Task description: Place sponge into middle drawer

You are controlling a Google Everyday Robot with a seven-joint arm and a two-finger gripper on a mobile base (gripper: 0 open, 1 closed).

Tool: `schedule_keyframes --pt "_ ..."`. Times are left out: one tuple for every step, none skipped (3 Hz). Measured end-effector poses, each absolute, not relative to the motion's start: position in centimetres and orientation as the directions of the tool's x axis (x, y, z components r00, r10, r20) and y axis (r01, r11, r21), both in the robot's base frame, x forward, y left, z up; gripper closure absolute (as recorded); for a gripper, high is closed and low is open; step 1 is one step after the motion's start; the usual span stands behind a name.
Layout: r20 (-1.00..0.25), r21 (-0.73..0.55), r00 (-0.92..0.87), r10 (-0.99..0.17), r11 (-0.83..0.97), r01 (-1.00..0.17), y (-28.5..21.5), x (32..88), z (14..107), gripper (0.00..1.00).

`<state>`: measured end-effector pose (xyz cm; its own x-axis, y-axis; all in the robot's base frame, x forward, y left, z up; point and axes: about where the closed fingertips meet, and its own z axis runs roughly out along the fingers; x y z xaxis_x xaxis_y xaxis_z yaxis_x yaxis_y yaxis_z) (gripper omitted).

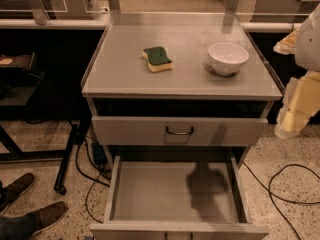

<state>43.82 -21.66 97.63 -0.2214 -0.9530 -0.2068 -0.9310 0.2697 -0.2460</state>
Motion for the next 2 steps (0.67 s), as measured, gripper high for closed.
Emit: schedule_keyframes --pt "-0.206 -0.255 -0.22 -0.954 0.269 -0.929 -21.5 43.9 97.7 0.0" --pt "-0.206 -0.302 -0.247 -0.947 0.301 -0.905 -19.7 45.8 97.5 0.0"
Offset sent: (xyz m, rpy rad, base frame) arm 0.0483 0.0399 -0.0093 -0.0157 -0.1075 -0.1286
